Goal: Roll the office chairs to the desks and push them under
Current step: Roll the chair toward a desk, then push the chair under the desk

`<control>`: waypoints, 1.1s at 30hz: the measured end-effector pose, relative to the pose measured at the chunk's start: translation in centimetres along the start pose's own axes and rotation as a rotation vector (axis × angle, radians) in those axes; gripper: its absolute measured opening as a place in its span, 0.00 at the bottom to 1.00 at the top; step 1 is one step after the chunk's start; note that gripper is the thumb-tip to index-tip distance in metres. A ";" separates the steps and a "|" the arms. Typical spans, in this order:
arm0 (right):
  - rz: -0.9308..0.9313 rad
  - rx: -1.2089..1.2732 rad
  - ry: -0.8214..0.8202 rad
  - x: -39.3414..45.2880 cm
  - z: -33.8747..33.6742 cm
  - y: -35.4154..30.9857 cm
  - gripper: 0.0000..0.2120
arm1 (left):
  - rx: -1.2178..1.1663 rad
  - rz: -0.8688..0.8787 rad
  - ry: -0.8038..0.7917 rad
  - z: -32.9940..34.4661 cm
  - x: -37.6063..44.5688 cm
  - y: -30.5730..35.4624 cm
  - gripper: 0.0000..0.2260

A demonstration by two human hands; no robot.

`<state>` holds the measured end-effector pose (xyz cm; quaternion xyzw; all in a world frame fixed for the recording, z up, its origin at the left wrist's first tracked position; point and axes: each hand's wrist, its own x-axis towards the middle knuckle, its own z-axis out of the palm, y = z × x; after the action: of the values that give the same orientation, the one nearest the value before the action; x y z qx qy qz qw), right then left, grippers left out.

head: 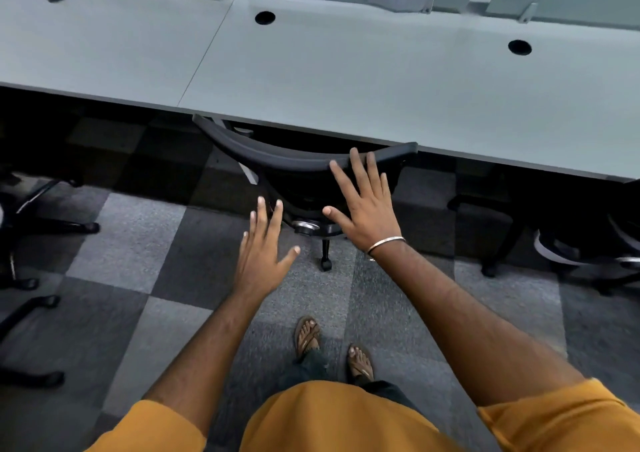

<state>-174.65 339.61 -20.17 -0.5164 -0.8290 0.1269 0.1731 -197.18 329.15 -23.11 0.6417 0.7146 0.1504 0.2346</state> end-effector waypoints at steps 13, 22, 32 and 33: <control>-0.312 0.009 -0.530 -8.0 3.0 -0.3 0.23 | -0.194 -0.319 -0.167 3.7 -13.5 -2.2 0.33; -0.726 0.020 -0.605 -7.0 5.6 -11.6 0.18 | -0.261 -0.576 -0.055 1.1 -22.7 -6.7 0.29; -0.960 0.008 -0.751 -6.9 11.5 -26.9 0.19 | -0.318 -0.790 0.015 -2.9 -32.2 -14.4 0.29; -0.990 0.013 -0.760 -7.1 12.5 -29.3 0.18 | -0.337 -0.813 0.014 -3.5 -33.6 -15.8 0.29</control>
<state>-200.79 320.06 -21.24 0.0113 -0.9729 0.2117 -0.0925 -210.15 294.20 -23.54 0.2602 0.8759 0.1648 0.3715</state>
